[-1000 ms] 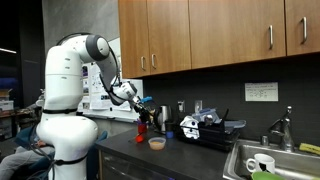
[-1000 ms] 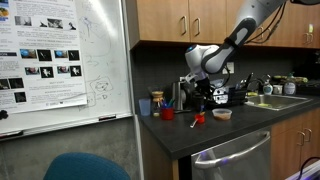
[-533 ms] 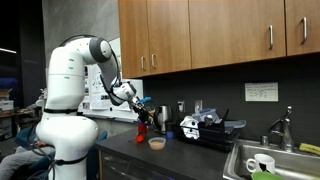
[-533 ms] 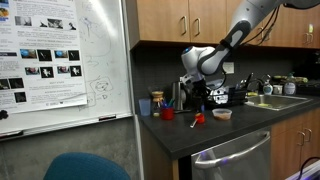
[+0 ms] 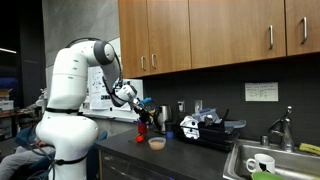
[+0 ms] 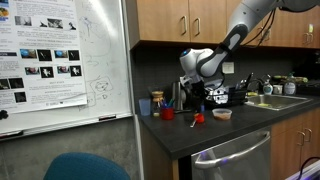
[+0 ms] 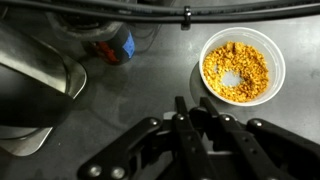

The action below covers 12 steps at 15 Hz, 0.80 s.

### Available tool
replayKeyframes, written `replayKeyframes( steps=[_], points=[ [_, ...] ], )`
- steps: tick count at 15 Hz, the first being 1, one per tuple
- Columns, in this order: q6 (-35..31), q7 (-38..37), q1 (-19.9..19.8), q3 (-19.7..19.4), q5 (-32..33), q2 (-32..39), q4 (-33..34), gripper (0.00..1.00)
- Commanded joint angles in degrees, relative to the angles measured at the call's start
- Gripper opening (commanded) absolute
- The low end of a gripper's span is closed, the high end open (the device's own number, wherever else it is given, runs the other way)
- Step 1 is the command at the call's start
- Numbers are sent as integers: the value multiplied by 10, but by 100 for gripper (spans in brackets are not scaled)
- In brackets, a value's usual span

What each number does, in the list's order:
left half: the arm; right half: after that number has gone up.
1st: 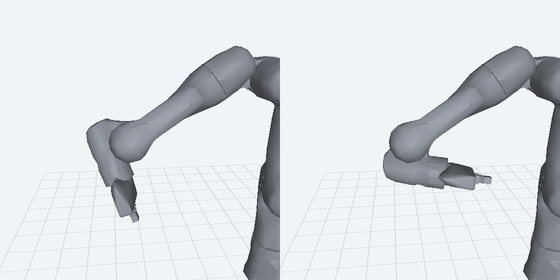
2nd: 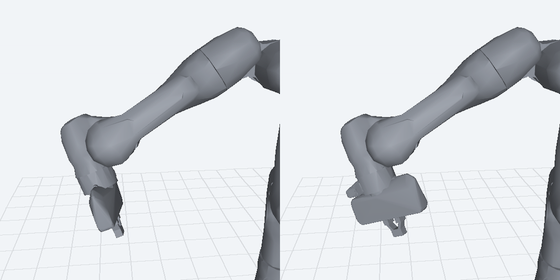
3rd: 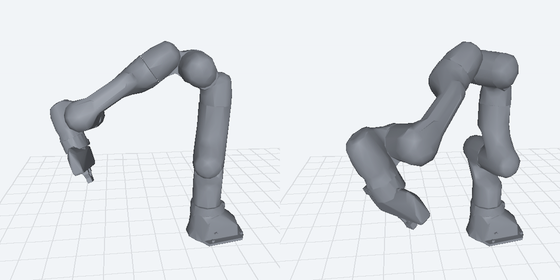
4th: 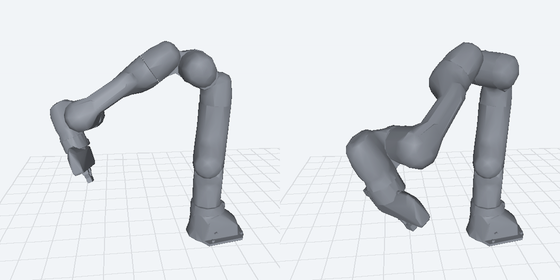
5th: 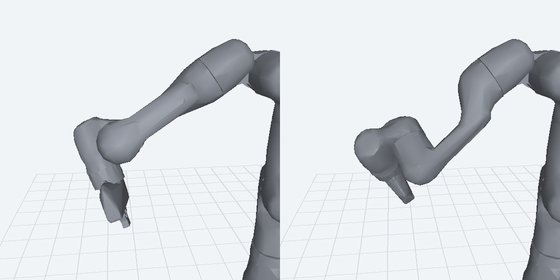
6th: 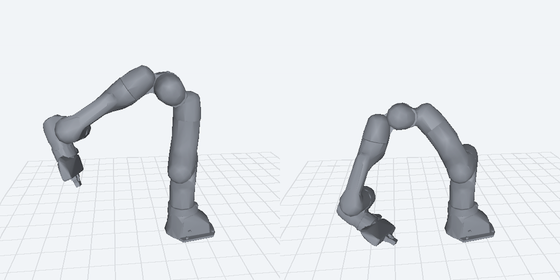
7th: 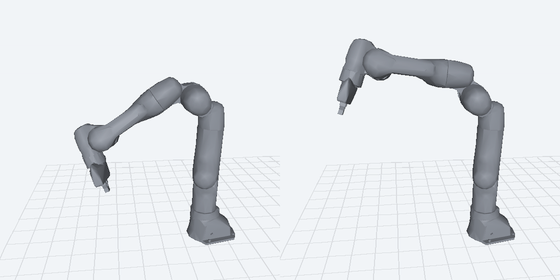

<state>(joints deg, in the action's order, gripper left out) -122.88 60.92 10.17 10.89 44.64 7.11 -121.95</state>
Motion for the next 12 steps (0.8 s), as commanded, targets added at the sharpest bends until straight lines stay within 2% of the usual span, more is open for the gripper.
replayKeyframes(
  steps=[1,12],
  points=[
    [12,-20,3,-1,21,5,11,5],
    [-3,-39,-1,-5,34,-10,-10,5]
  ],
)
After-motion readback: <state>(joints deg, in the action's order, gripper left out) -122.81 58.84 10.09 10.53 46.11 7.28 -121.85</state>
